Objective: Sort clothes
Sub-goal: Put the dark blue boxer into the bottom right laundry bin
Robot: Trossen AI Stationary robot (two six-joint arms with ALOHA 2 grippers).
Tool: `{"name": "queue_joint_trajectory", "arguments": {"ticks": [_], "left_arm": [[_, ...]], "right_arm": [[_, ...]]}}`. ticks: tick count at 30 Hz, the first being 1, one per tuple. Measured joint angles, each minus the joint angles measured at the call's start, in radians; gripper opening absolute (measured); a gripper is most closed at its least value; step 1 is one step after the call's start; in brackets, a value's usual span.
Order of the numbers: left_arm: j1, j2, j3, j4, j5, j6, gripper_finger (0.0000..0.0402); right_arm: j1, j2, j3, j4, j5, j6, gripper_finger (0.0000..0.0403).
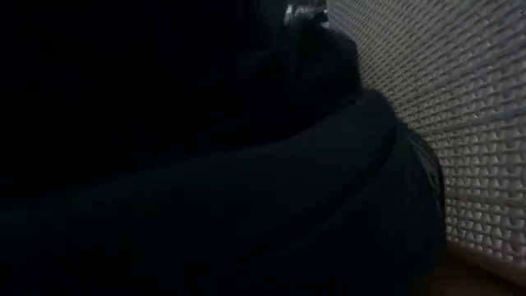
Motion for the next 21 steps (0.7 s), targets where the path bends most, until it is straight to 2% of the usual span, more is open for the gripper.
{"name": "queue_joint_trajectory", "arguments": {"ticks": [3,7,15,18,21], "left_arm": [[0.0,0.0,0.0,0.0,0.0,0.003,0.0196],[0.0,0.0,0.0,0.0,0.0,0.003,0.0196],[0.0,0.0,0.0,0.002,0.0,0.003,0.0196],[0.0,0.0,0.0,0.002,0.0,0.001,0.0196],[0.0,0.0,0.0,0.003,0.0,0.0,0.0196]], "right_arm": [[0.025,0.006,-0.071,-0.026,-0.088,0.075,0.0011],[0.058,0.017,-0.257,0.009,-0.211,0.149,0.0011],[0.073,0.026,-0.681,0.307,-0.338,0.287,0.0012],[0.066,0.034,-0.743,0.324,-0.341,0.306,0.0022],[0.063,0.04,-0.729,0.271,-0.334,0.311,0.0057]]}}
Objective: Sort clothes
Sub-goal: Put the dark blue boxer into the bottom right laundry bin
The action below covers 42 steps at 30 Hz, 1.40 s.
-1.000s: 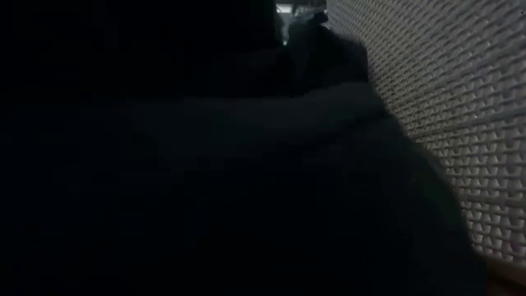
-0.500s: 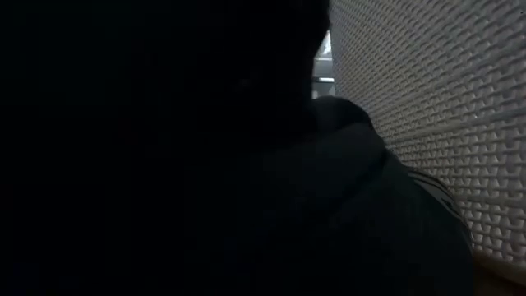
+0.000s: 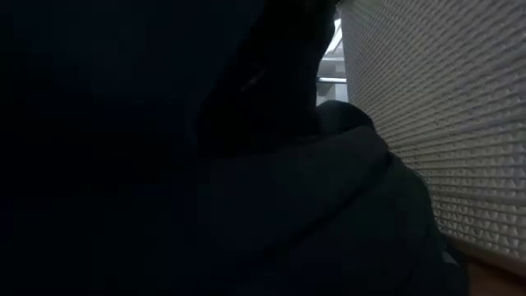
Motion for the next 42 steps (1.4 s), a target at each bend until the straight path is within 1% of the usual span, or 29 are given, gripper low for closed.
{"name": "queue_joint_trajectory", "arguments": {"ticks": [2,5,8,12,14,18,20,22,25,27,30,32,35,37,39,42], "left_arm": [[0.0,0.0,0.0,0.002,0.0,0.0,0.0196],[0.0,0.0,0.0,0.003,0.0,-0.004,0.0196],[0.0,0.0,0.0,0.003,0.0,-0.005,0.0196],[0.0,0.0,0.0,0.004,0.0,-0.005,0.0196],[0.0,0.0,0.0,0.004,0.0,-0.005,0.0196],[0.0,0.0,0.0,0.004,0.0,-0.005,0.0196],[0.0,0.0,0.0,0.004,0.0,-0.004,0.0196],[0.0,0.0,0.0,0.004,0.001,-0.004,0.0196],[0.0,0.0,0.0,0.002,0.02,-0.004,0.0196],[0.0,0.0,-0.001,0.002,0.021,-0.004,0.0196],[0.0,0.0,-0.001,0.003,0.021,0.0,0.0196],[0.0,0.0,-0.001,0.003,0.021,0.0,0.0196],[0.0,0.0,-0.001,0.004,0.02,-0.002,0.0196],[0.0,0.0,-0.001,0.01,0.02,-0.003,0.0196],[0.0,0.0,-0.001,0.02,0.02,0.0,0.0196],[0.0,0.0,-0.001,0.027,0.019,0.0,0.0196]], "right_arm": [[0.003,-0.004,0.056,-0.074,0.018,-0.001,0.009],[0.004,-0.013,0.178,-0.18,0.046,-0.003,0.0142],[0.003,-0.014,0.291,-0.264,0.05,-0.004,0.0187],[0.003,-0.015,0.392,-0.333,0.05,-0.004,0.0225],[0.001,-0.016,0.404,-0.306,0.052,-0.004,0.0236],[-0.019,0.009,0.403,-0.183,0.051,0.029,0.0248],[-0.032,0.026,0.403,-0.167,0.049,0.058,0.025],[-0.038,0.03,0.403,-0.243,0.036,0.075,0.025],[-0.039,0.024,0.403,-0.433,-0.035,0.107,0.025],[-0.037,0.021,0.403,-0.508,-0.084,0.151,0.025],[-0.035,0.021,0.446,-0.628,-0.175,0.159,0.025],[-0.036,0.018,0.481,-0.667,-0.204,0.161,0.025],[-0.037,0.018,0.544,-0.682,-0.191,0.155,0.025],[-0.038,0.016,0.575,-0.617,-0.138,0.145,0.025],[-0.038,0.014,0.575,-0.474,-0.084,0.133,0.025],[-0.038,0.034,0.539,-0.264,-0.066,0.125,0.025]]}}
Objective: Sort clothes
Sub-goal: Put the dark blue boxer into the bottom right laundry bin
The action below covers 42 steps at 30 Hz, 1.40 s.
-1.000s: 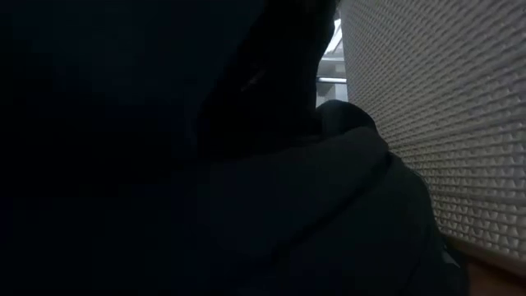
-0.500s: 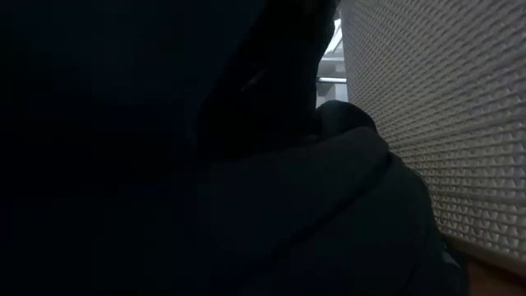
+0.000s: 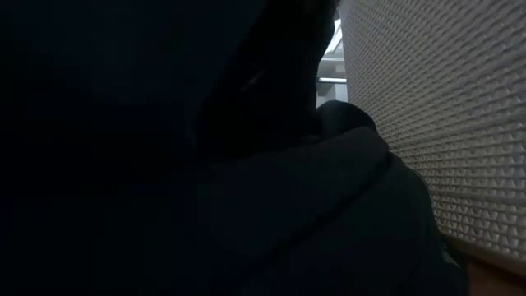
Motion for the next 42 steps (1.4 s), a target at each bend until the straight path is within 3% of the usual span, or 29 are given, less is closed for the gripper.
{"name": "queue_joint_trajectory", "arguments": {"ticks": [4,11,15,19,25,27,42], "left_arm": [[0.0,0.0,0.0,0.0,0.0,0.0,0.0196],[0.0,0.0,0.0,-0.001,0.0,0.0,0.0196],[0.0,0.0,0.0,-0.001,0.0,0.0,0.0196],[0.0,0.0,0.0,-0.001,0.0,0.0,0.0196],[0.0,0.0,0.0,-0.001,0.0,0.0,0.0196],[0.0,0.0,0.0,-0.001,0.0,0.0,0.0196],[0.0,0.0,0.0,-0.002,0.0,0.0,0.0196]], "right_arm": [[-0.007,0.053,-0.042,0.107,0.004,-0.002,0.025],[-0.026,0.14,-0.045,-0.031,0.023,0.051,0.025],[-0.026,0.159,-0.045,-0.081,0.029,0.001,0.0237],[-0.023,0.159,-0.044,-0.073,0.052,-0.056,0.0183],[-0.024,0.155,-0.044,-0.066,0.093,-0.111,0.004],[-0.023,0.153,-0.044,-0.068,0.095,-0.121,0.0013],[0.085,-0.104,-0.044,-0.146,0.444,-0.126,0.0016]]}}
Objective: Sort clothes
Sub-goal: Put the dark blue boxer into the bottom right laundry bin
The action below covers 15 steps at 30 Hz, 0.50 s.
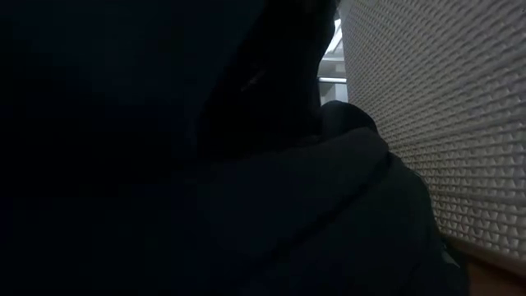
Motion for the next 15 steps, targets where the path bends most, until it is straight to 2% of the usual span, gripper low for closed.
{"name": "queue_joint_trajectory", "arguments": {"ticks": [3,9,15], "left_arm": [[0.0,0.0,0.0,0.0,0.0,-0.001,0.0196],[0.0,0.0,0.0,0.003,0.0,-0.003,0.0196],[0.0,0.0,0.0,0.003,0.0,0.0,0.0196]], "right_arm": [[0.018,-0.068,0.0,-0.005,0.082,0.0,0.0013],[0.058,-0.179,0.0,-0.002,0.156,0.0,0.0011],[0.147,-0.253,0.0,-0.002,0.27,0.001,0.0015]]}}
